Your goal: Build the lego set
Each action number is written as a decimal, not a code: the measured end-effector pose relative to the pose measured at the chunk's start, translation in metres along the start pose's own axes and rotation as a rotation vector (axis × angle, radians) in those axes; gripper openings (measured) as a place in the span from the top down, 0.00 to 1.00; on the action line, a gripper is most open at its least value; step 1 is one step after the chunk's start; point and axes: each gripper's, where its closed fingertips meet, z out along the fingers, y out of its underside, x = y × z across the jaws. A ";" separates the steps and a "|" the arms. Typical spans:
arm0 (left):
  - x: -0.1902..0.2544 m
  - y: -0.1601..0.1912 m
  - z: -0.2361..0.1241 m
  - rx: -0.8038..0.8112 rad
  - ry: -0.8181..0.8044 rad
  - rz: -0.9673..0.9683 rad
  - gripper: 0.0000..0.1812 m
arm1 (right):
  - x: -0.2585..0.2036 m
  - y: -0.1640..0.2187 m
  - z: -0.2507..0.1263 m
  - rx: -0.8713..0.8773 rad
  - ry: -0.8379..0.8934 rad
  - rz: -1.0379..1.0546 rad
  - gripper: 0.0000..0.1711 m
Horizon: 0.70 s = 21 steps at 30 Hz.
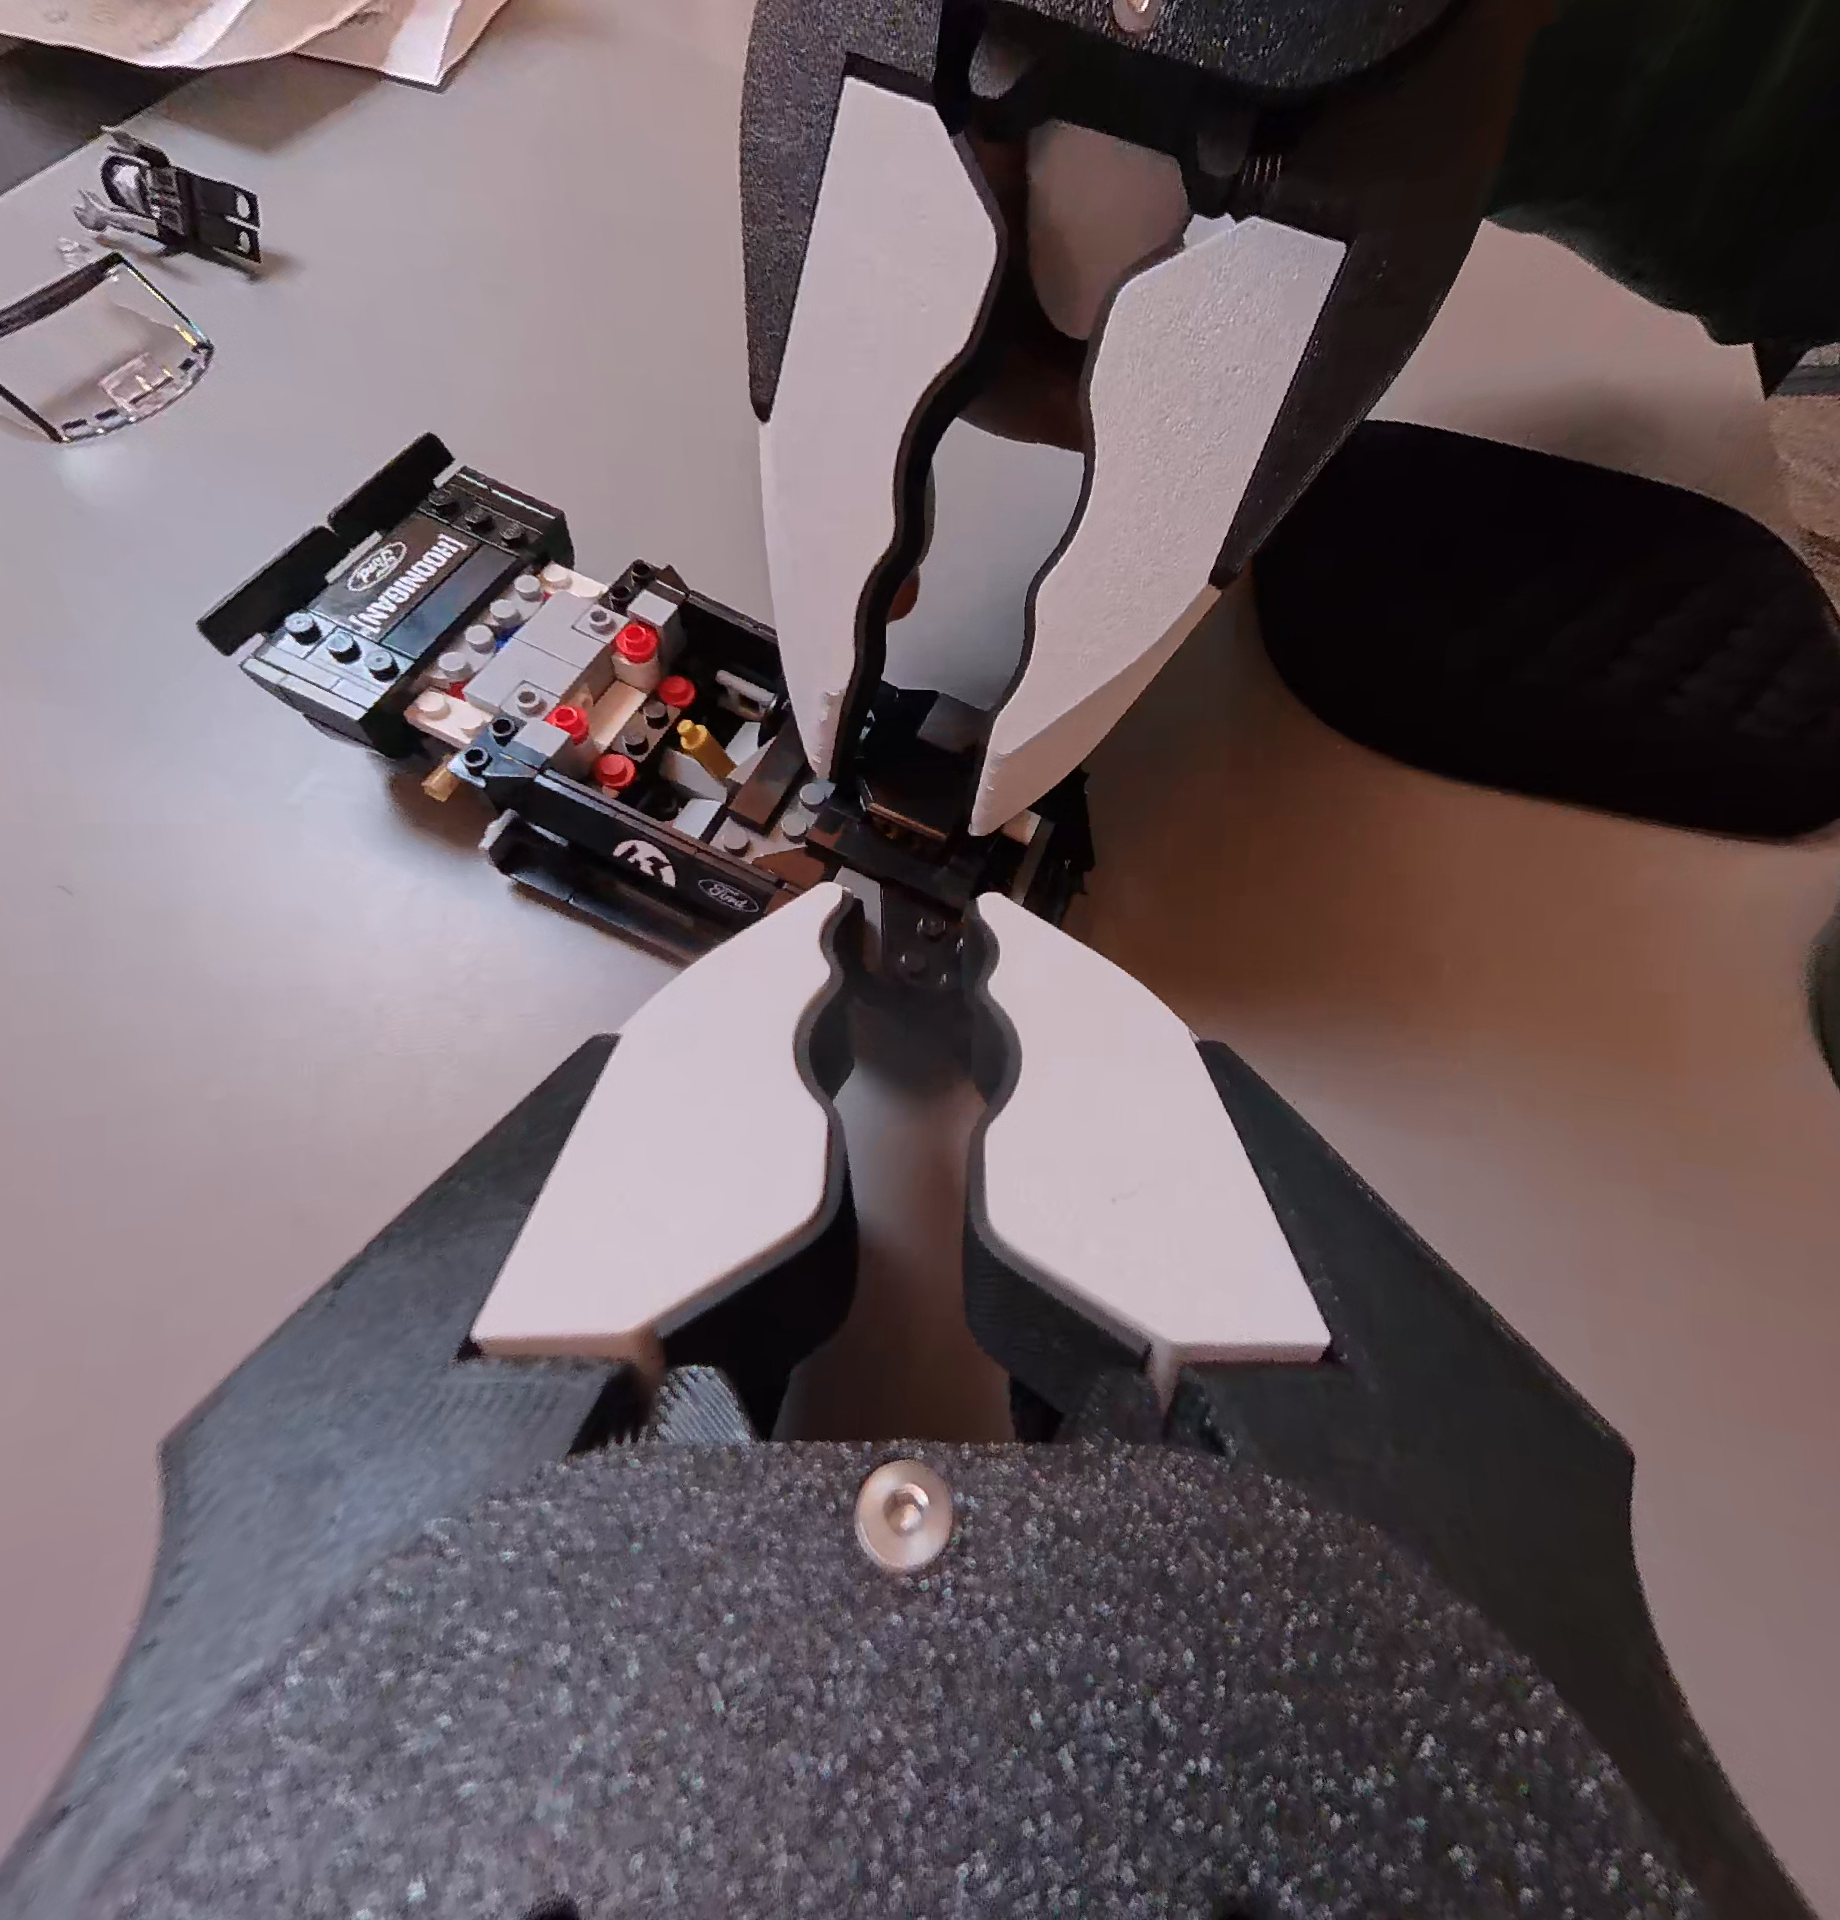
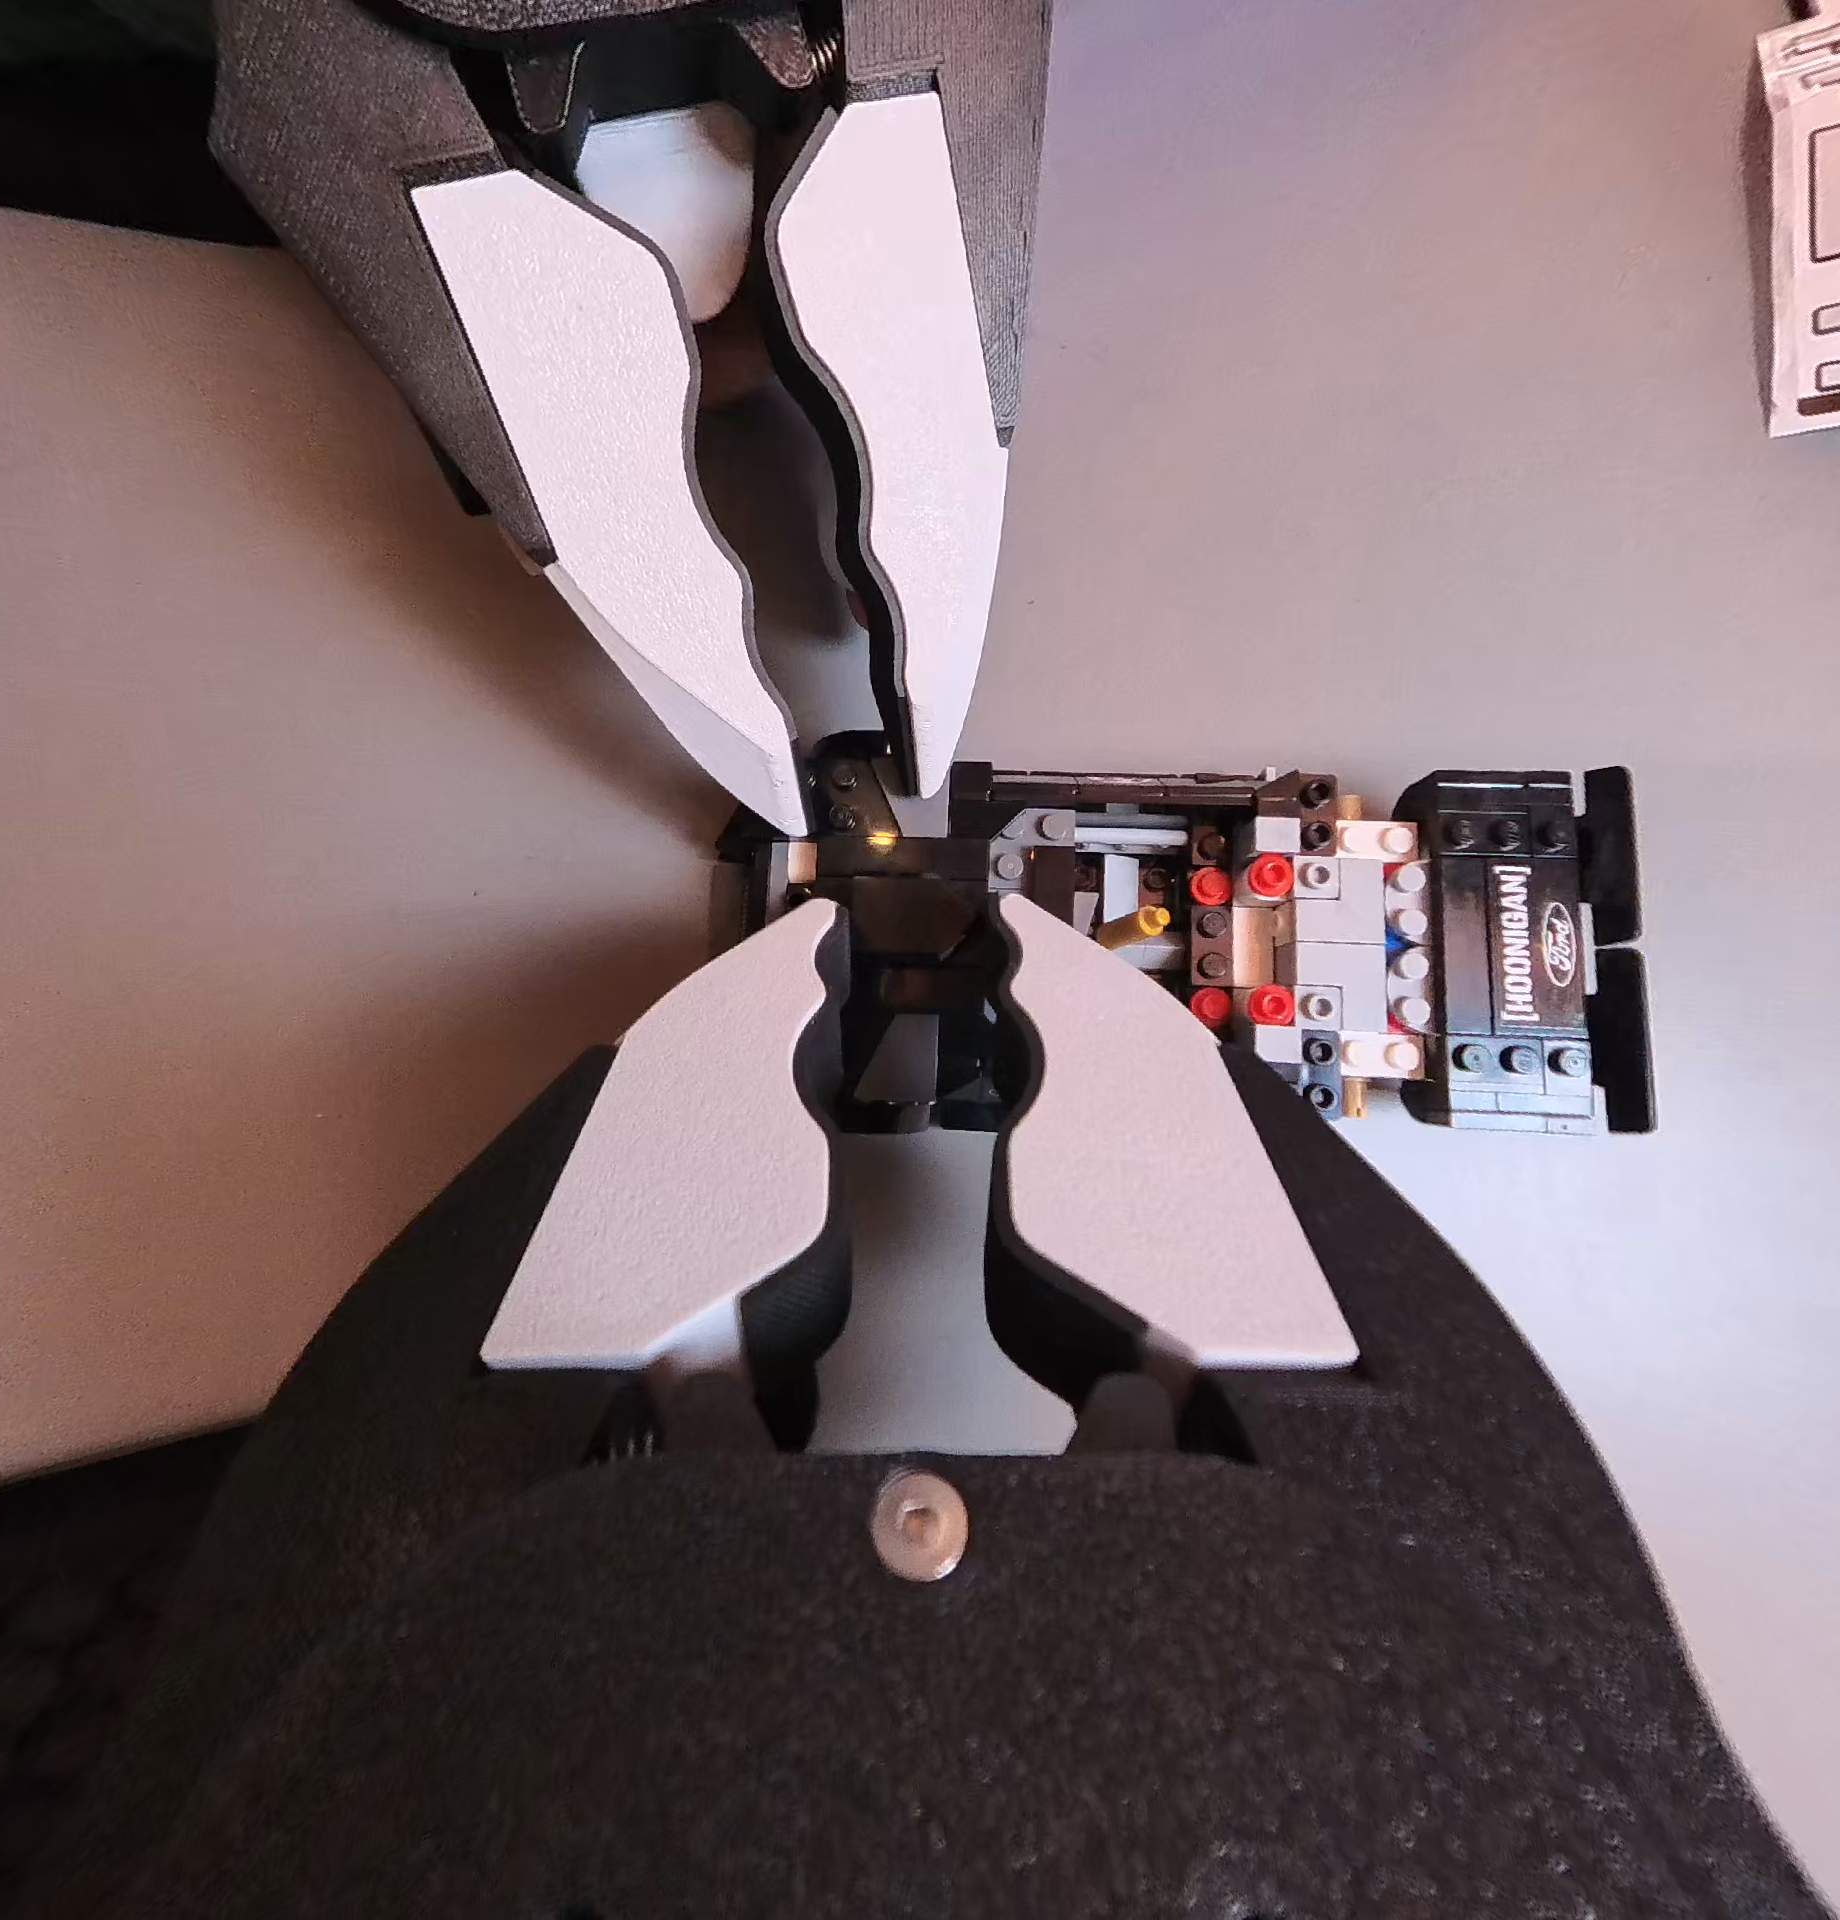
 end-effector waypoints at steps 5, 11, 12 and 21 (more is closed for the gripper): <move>0.001 0.000 -0.001 -0.004 0.002 -0.001 0.89 | 0.002 -0.003 -0.004 0.032 0.034 0.038 0.82; 0.001 0.000 0.000 -0.007 -0.002 0.007 0.89 | 0.004 -0.008 -0.009 0.072 0.080 0.093 0.94; 0.001 0.000 0.000 -0.007 -0.003 0.008 0.89 | 0.005 -0.006 -0.008 0.056 0.084 0.099 0.95; 0.001 0.000 0.000 -0.006 -0.007 0.012 0.88 | 0.002 -0.004 -0.005 -0.008 0.072 0.103 1.00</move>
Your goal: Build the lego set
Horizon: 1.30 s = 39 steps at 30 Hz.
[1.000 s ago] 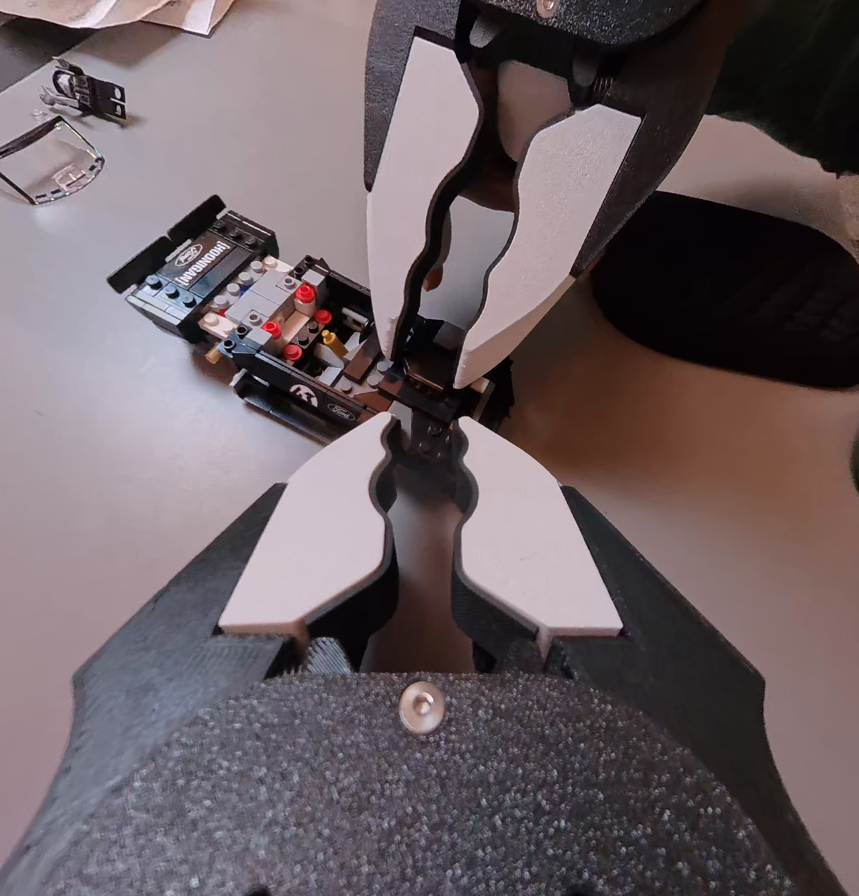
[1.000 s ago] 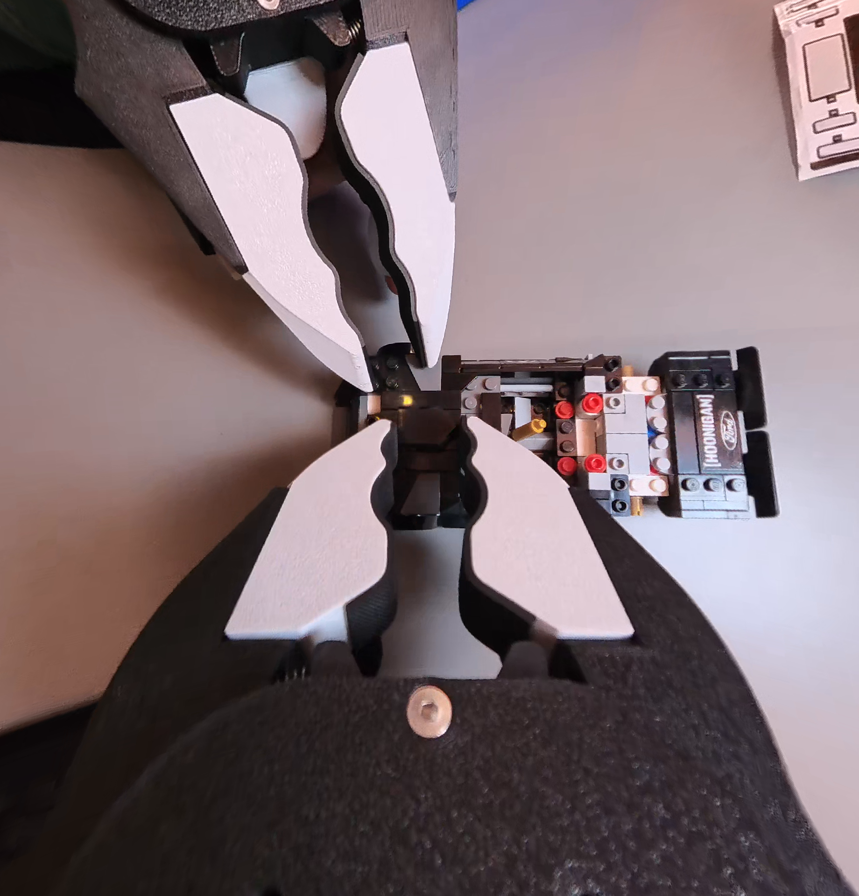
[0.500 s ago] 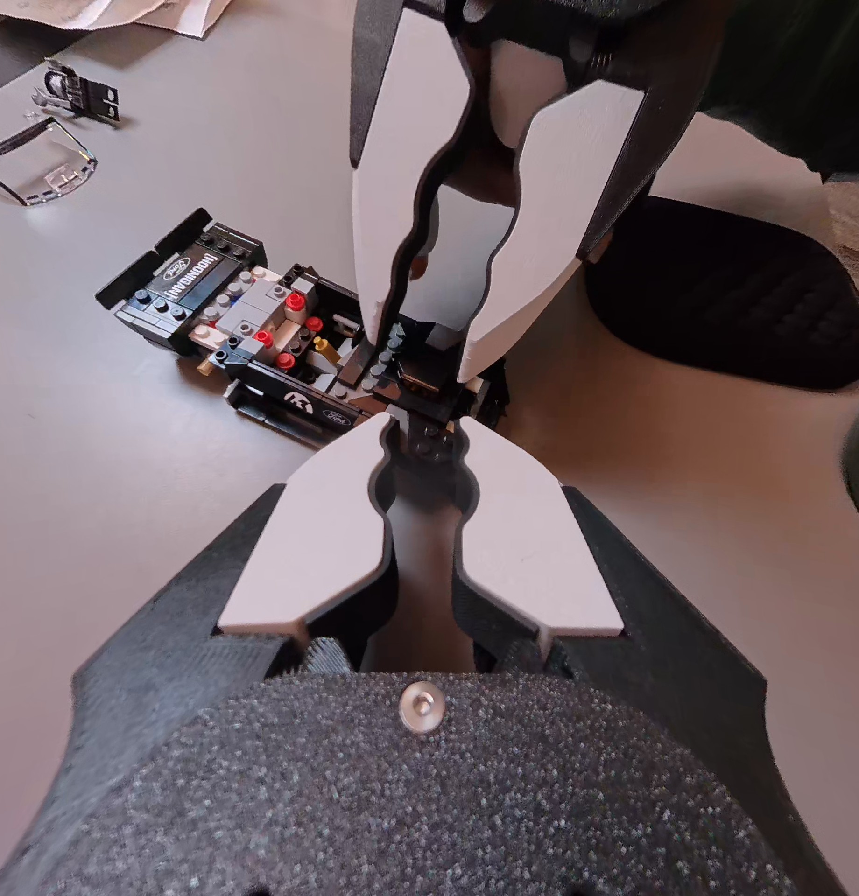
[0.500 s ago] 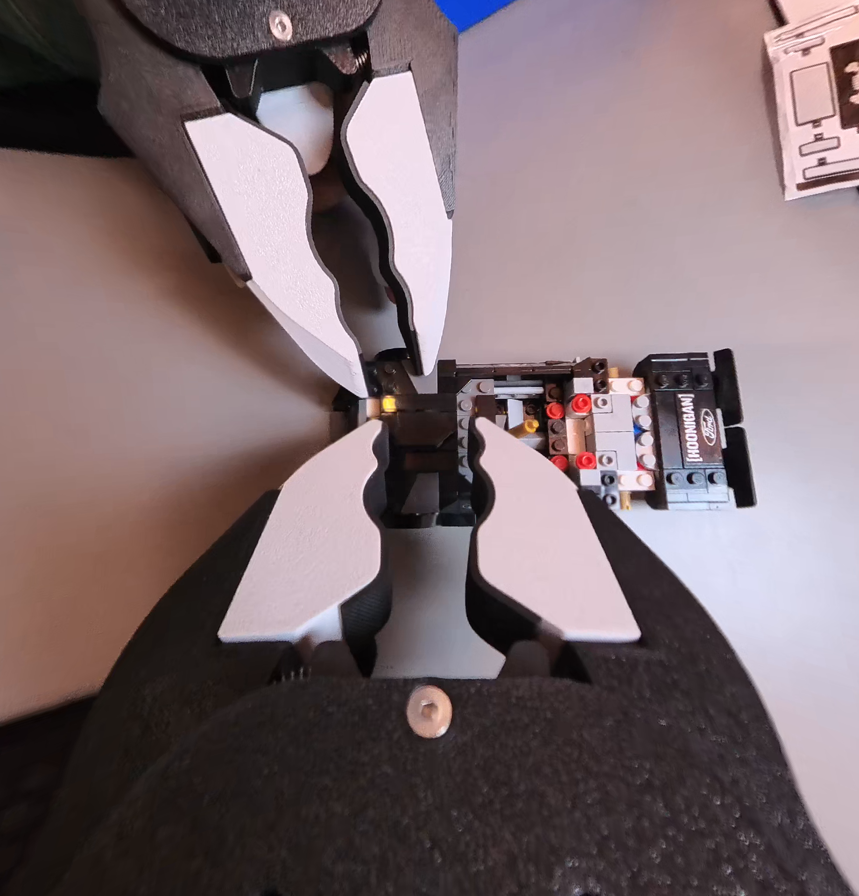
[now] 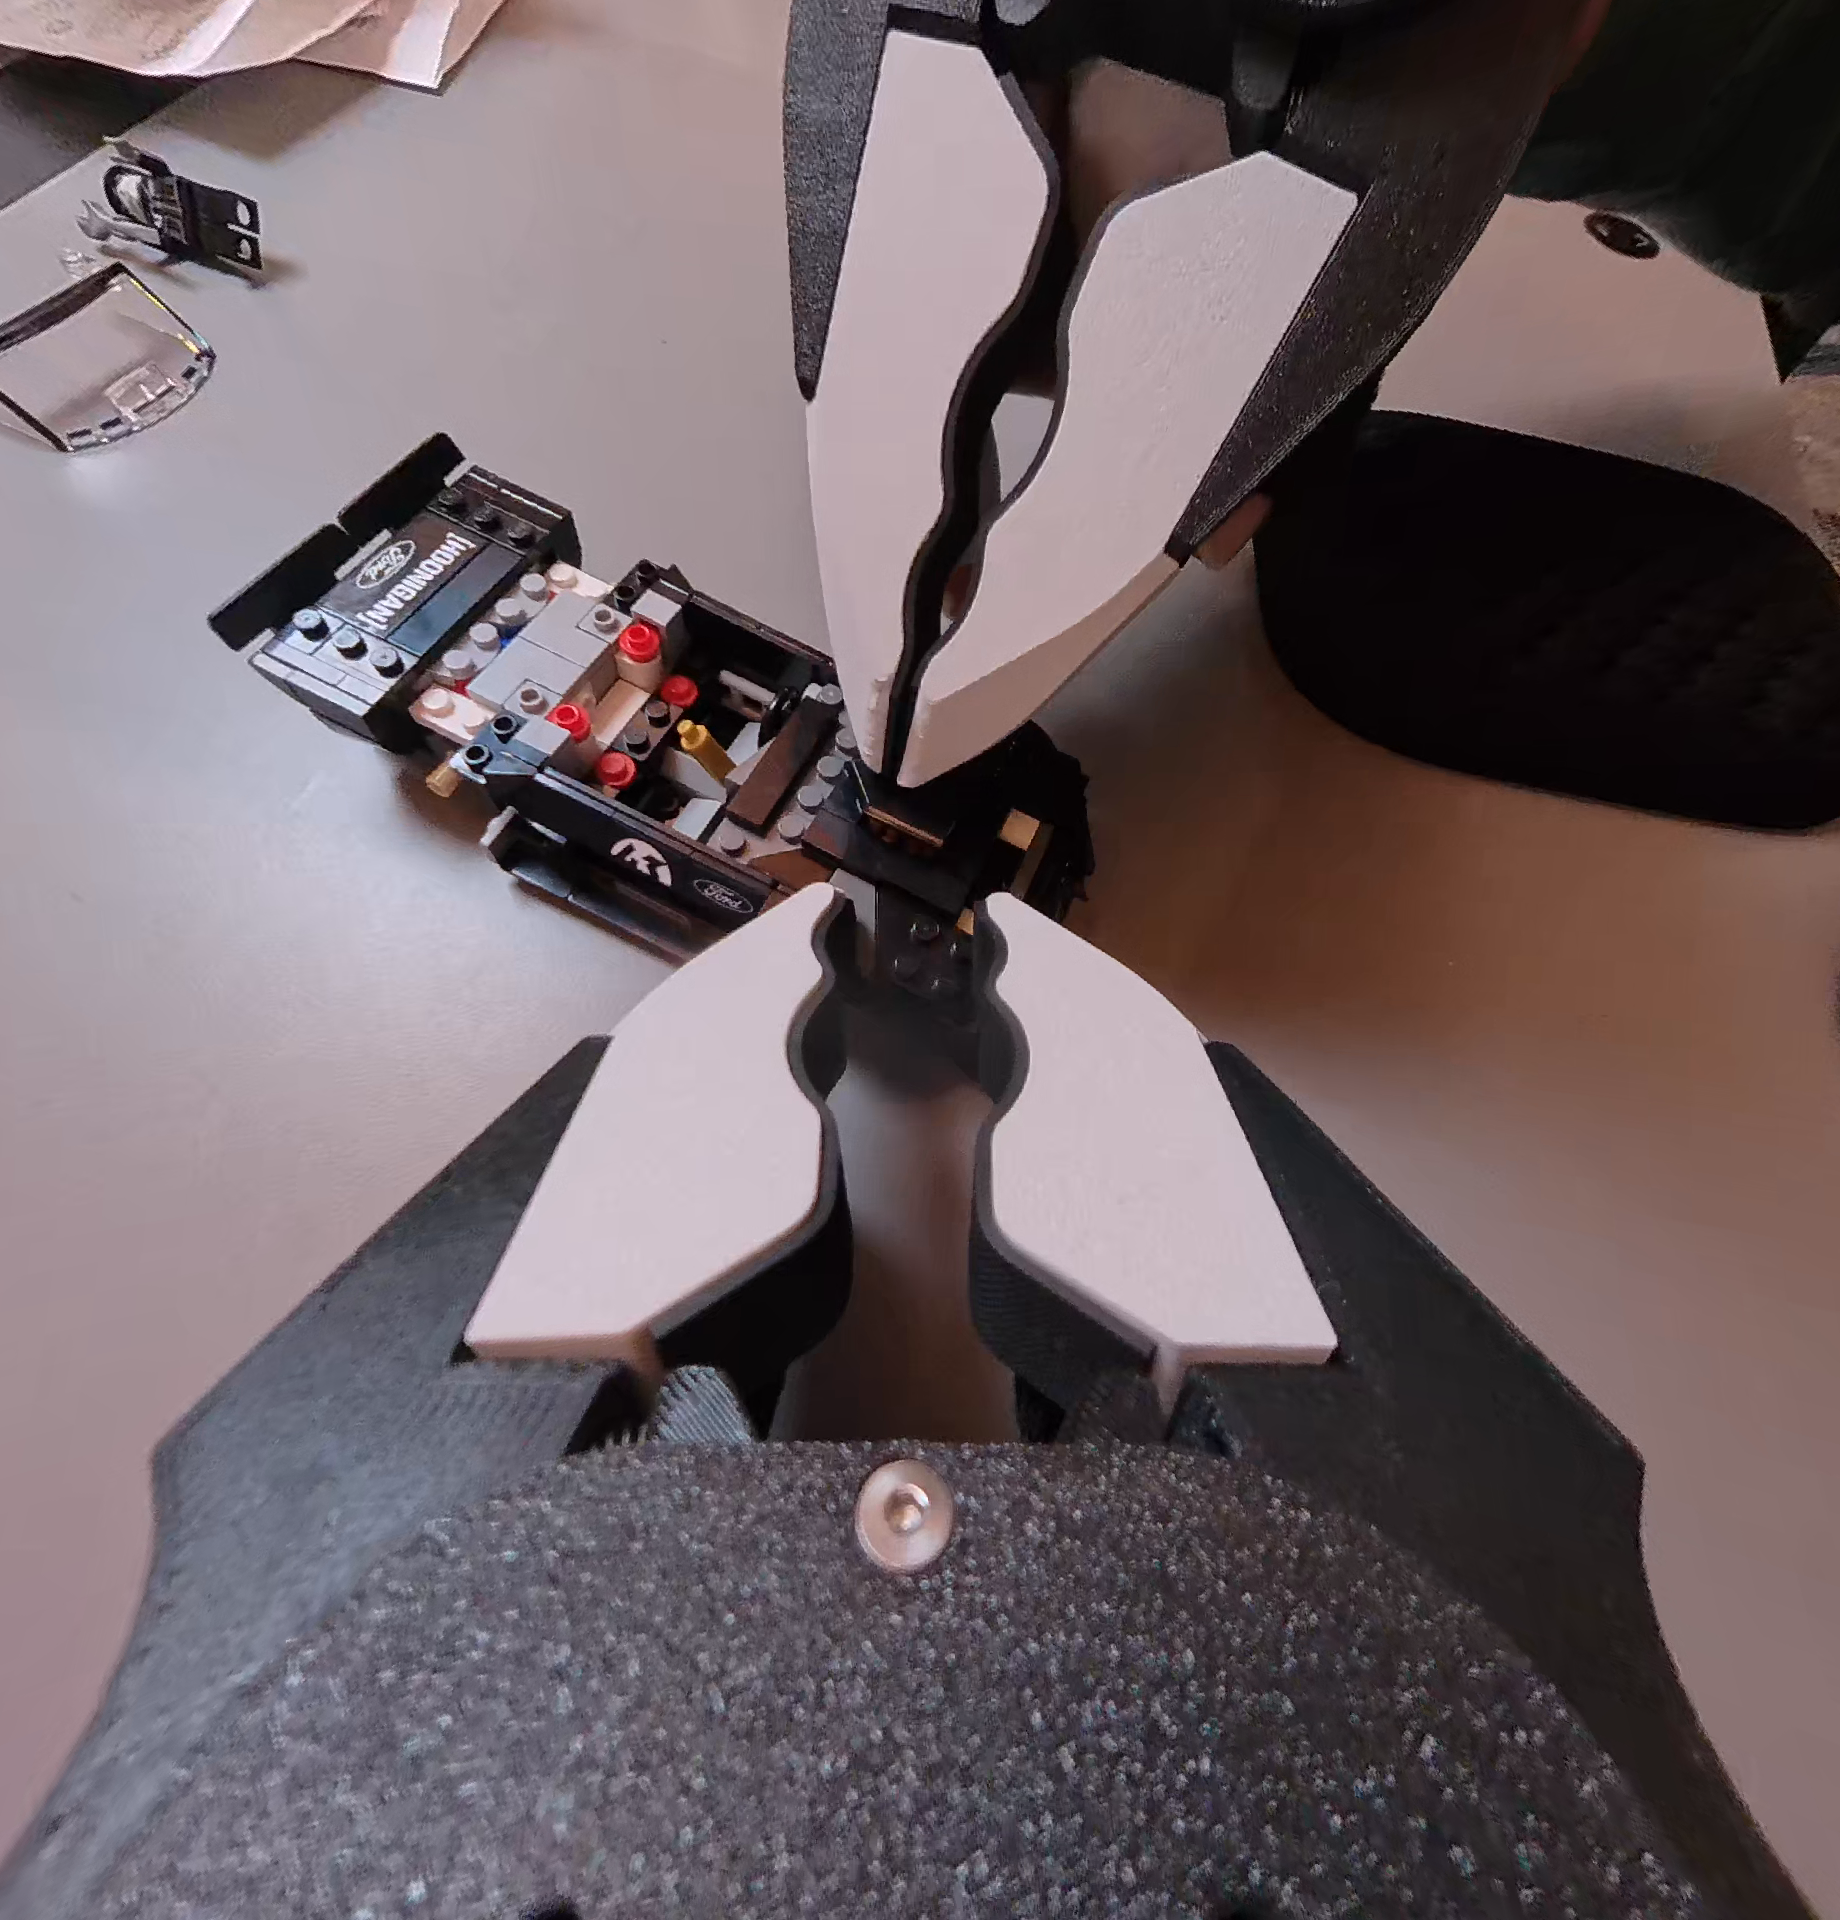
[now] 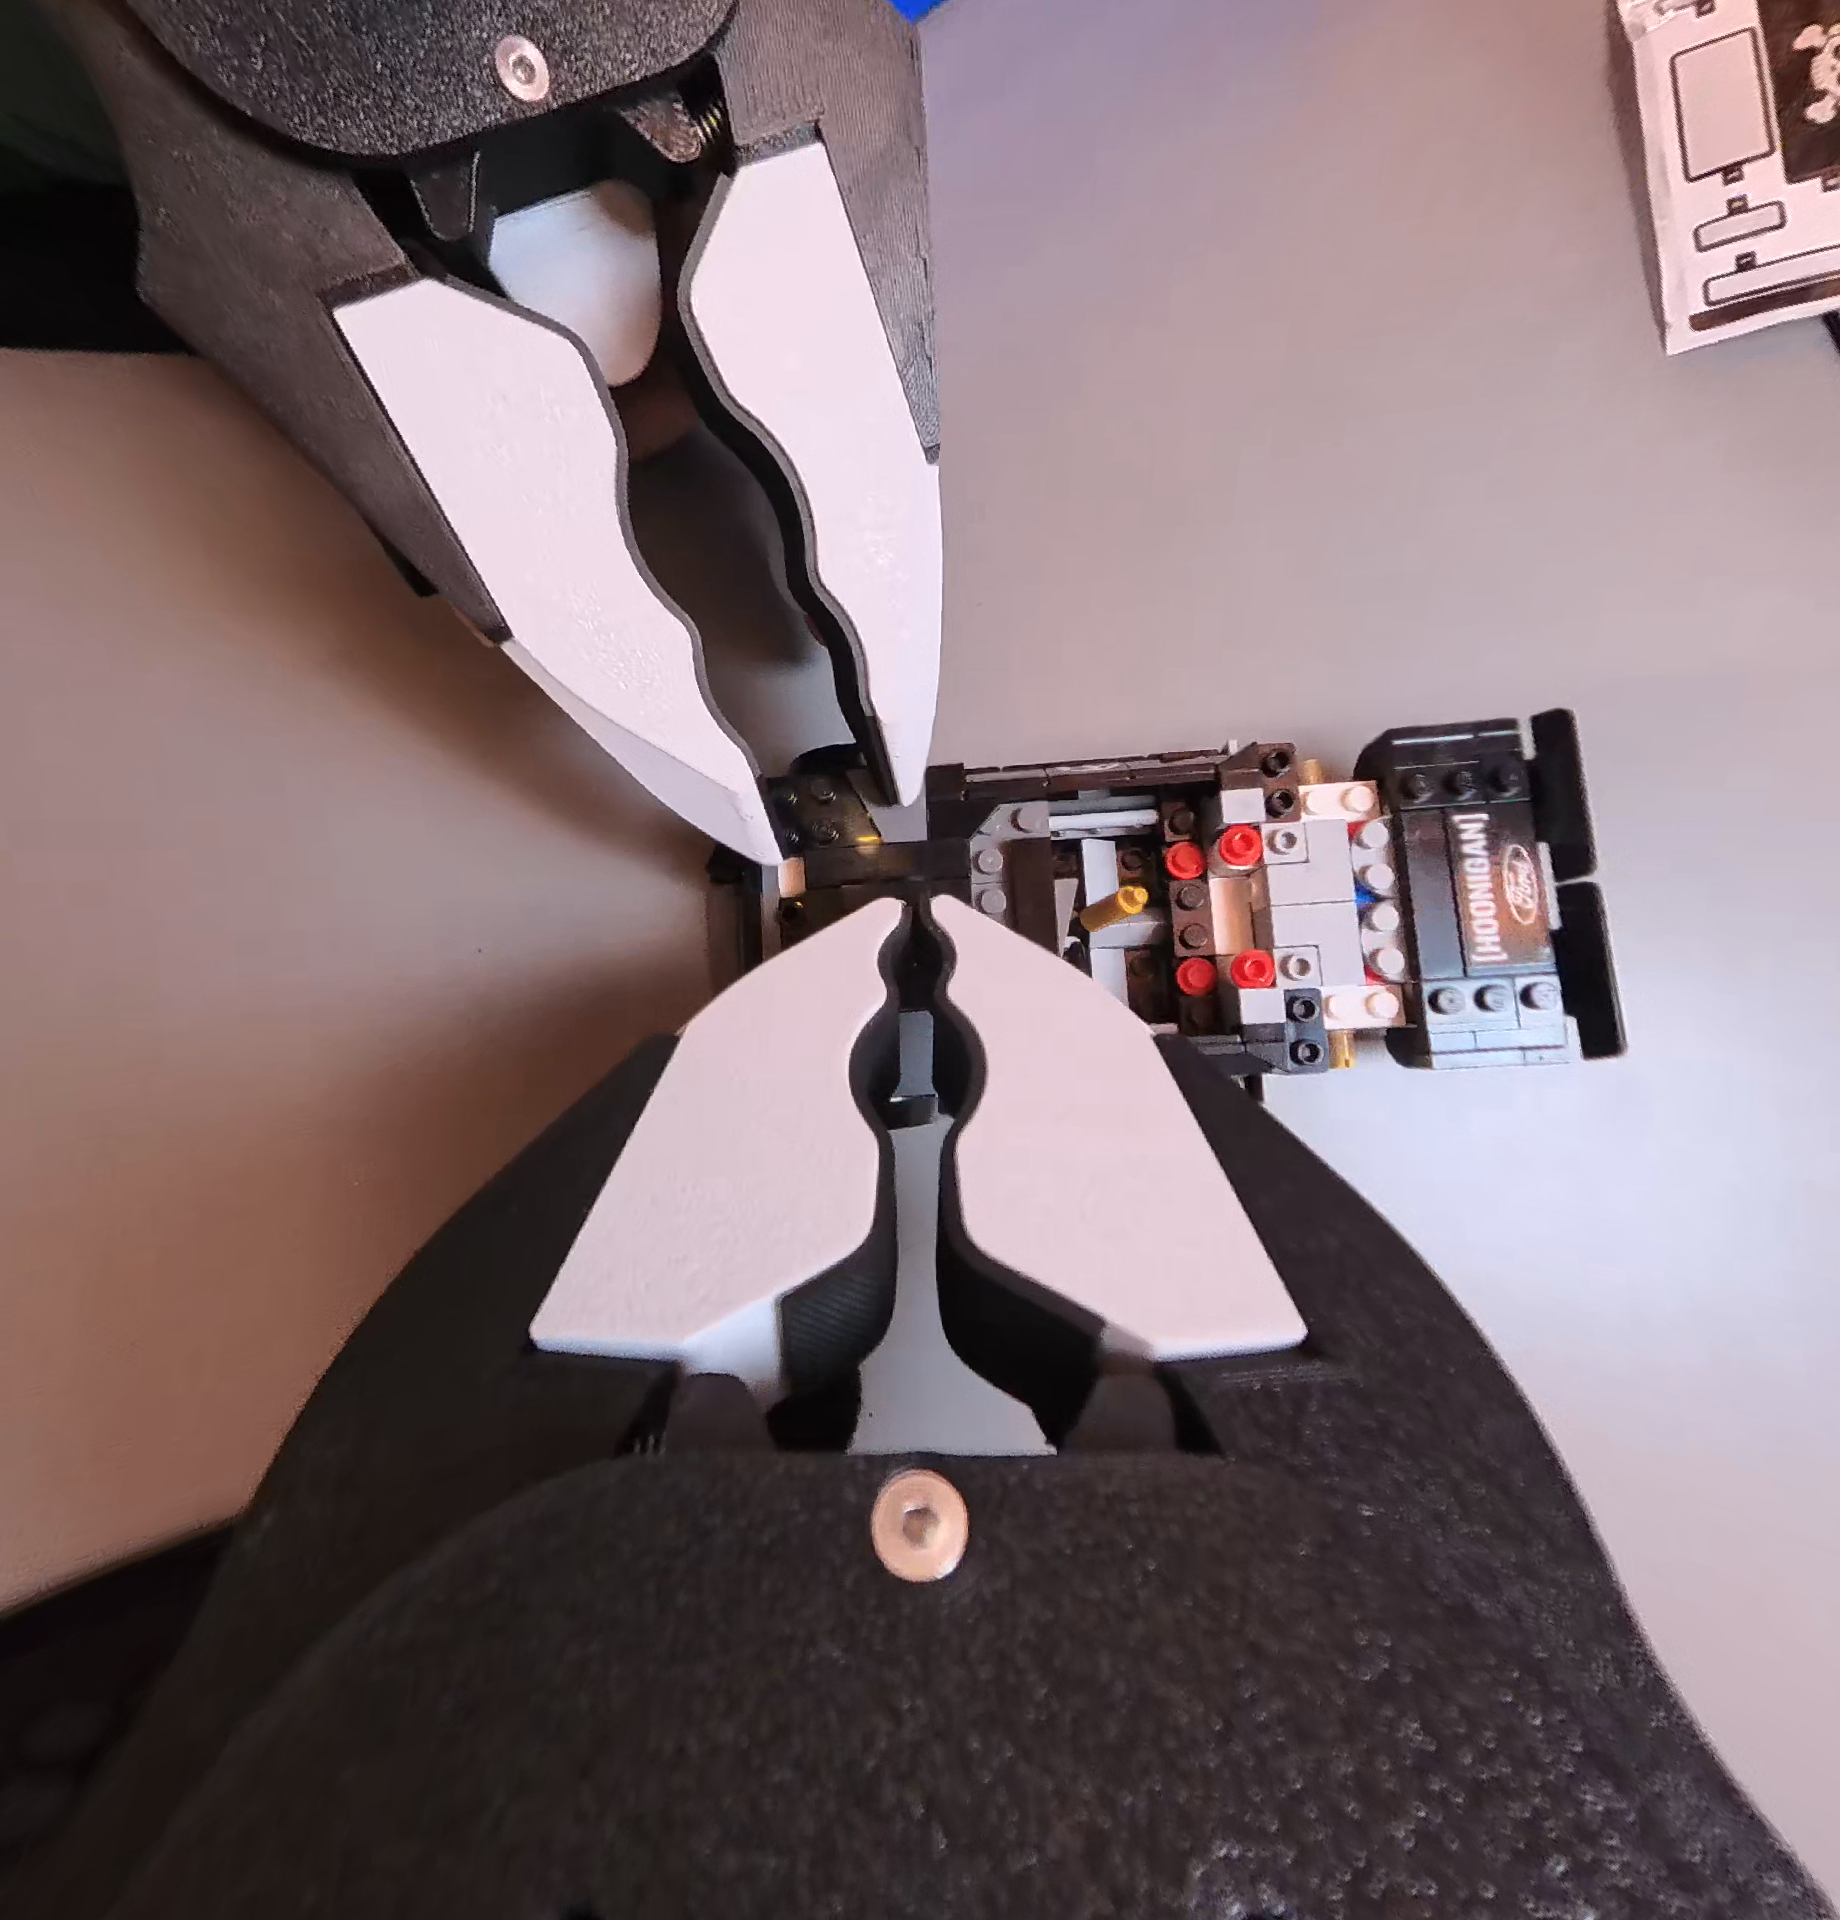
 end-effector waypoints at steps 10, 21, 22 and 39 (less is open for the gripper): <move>0.001 0.000 0.001 0.007 0.004 0.002 0.88 | -0.001 0.001 0.000 -0.070 -0.021 -0.040 1.00; 0.003 -0.001 0.001 -0.010 -0.016 0.039 0.87 | -0.001 0.000 -0.001 -0.081 0.049 -0.044 1.00; 0.002 -0.002 0.001 -0.007 -0.022 0.045 0.87 | -0.001 -0.003 -0.002 -0.060 0.051 -0.038 1.00; 0.000 0.002 0.002 -0.044 -0.083 0.128 0.86 | -0.003 -0.002 0.003 -0.036 0.044 0.083 1.00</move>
